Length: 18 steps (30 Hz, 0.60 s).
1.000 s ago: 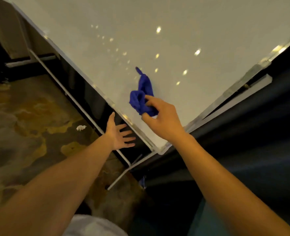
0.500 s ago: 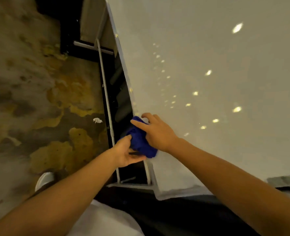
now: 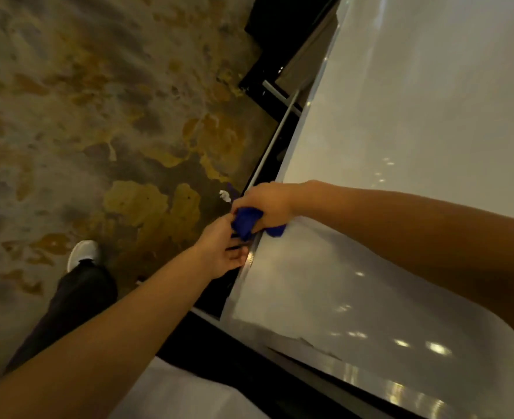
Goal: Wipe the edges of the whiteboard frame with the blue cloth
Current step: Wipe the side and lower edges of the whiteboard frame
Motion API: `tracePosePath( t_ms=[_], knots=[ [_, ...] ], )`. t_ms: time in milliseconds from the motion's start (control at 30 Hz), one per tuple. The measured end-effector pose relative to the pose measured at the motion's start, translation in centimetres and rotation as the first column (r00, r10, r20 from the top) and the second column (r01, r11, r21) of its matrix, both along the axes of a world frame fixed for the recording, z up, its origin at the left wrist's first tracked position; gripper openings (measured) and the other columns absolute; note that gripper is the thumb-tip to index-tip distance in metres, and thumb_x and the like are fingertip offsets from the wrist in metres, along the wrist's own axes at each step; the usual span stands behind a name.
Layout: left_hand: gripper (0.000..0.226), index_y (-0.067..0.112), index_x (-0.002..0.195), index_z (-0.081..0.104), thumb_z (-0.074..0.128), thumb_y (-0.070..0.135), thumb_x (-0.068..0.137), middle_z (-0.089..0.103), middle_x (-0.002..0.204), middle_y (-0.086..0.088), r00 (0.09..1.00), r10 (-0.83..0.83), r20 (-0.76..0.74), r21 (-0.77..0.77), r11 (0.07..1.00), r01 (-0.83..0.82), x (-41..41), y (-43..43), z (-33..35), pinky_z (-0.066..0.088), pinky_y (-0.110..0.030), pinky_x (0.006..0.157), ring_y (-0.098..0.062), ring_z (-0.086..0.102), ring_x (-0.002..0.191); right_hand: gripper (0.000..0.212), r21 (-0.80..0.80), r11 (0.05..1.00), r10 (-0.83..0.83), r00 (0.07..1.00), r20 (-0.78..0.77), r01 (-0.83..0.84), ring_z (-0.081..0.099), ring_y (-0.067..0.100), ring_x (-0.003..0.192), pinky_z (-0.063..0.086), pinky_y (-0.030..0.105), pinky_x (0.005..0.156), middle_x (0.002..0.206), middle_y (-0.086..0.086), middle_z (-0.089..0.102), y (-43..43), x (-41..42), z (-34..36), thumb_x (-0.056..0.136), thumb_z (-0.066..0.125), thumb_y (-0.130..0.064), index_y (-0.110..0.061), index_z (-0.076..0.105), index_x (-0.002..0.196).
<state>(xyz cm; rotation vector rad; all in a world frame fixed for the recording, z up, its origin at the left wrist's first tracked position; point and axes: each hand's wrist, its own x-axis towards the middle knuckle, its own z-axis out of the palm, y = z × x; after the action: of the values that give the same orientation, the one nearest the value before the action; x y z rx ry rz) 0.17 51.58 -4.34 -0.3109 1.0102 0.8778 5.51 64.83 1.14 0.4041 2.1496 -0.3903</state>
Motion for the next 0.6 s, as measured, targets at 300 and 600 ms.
tracePosePath(
  t_ms=[300,600],
  knots=[
    [0.071,0.005,0.130,0.046,0.045,0.059,0.084,0.048,0.130,-0.020,0.635,-0.293,-0.715,0.076,0.870,0.488,4.3,-5.6,-0.3,0.043,-0.047,0.097,-0.036,0.051,0.116,0.055,0.144,0.970,0.206,0.976,-0.066,-0.195,0.036,0.039,0.135,0.030,0.049,0.112,0.155,0.018,0.027,-4.0,3.9,-2.3,0.096,0.039,-0.054,-0.035,0.029,0.146],
    [0.115,0.016,0.154,-0.010,0.029,0.088,0.074,0.006,0.165,-0.008,0.533,-0.376,-0.759,0.057,0.776,0.628,7.6,-7.0,1.0,0.029,-0.052,0.116,-0.035,0.023,0.146,0.053,0.526,0.850,-0.015,0.995,0.099,-0.039,0.018,0.041,0.143,0.020,0.051,0.115,0.160,0.013,0.015,6.7,2.9,-0.3,0.099,0.034,-0.052,-0.042,0.023,0.150]
  ],
)
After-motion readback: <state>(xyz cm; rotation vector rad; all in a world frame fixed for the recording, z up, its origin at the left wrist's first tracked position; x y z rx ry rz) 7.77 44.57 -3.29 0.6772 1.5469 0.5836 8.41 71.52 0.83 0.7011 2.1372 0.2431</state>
